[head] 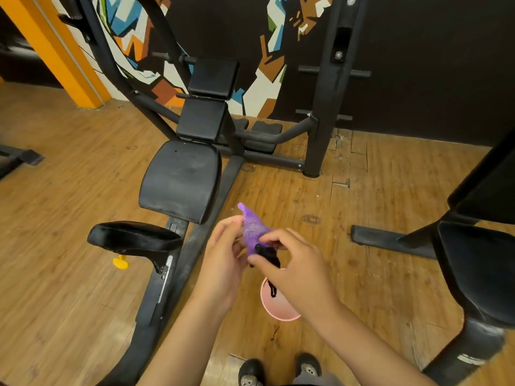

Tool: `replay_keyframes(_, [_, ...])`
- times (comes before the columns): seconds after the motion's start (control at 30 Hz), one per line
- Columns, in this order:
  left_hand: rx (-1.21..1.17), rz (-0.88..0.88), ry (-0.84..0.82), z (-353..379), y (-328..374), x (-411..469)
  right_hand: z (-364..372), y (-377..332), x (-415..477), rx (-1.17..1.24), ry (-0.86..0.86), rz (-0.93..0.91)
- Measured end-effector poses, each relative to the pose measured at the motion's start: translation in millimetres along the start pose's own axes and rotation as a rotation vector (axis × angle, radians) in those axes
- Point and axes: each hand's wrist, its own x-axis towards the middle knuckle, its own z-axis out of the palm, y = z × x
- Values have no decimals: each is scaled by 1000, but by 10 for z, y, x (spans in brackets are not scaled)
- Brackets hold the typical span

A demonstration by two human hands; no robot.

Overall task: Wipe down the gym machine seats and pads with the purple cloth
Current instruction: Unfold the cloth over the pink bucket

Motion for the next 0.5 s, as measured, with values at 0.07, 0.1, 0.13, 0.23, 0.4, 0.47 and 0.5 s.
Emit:
replay_keyframes(0.07, [-20, 8, -8, -11, -10, -70, -65, 8, 37, 122, 6, 68])
replay_keyframes(0.1, [-24, 15, 3, -21, -27, -94, -96, 16, 52, 214, -15, 118])
replay_keyframes(0.13, [2, 33, 27, -34, -54, -110, -122, 30, 68, 308, -34, 160])
replay_keyframes(0.23, [177, 102, 57, -73, -117, -119, -155, 86, 103, 458, -50, 217])
replay_keyframes(0.4, [519, 73, 77, -401, 79, -28, -524, 224, 331, 388, 74, 263])
replay_keyframes(0.47, [830, 160, 106, -544, 186, 71, -683, 280, 460, 303, 119, 275])
replay_keyframes(0.5, [956, 208, 113, -585, 239, 125, -726, 318, 512, 272, 126, 285])
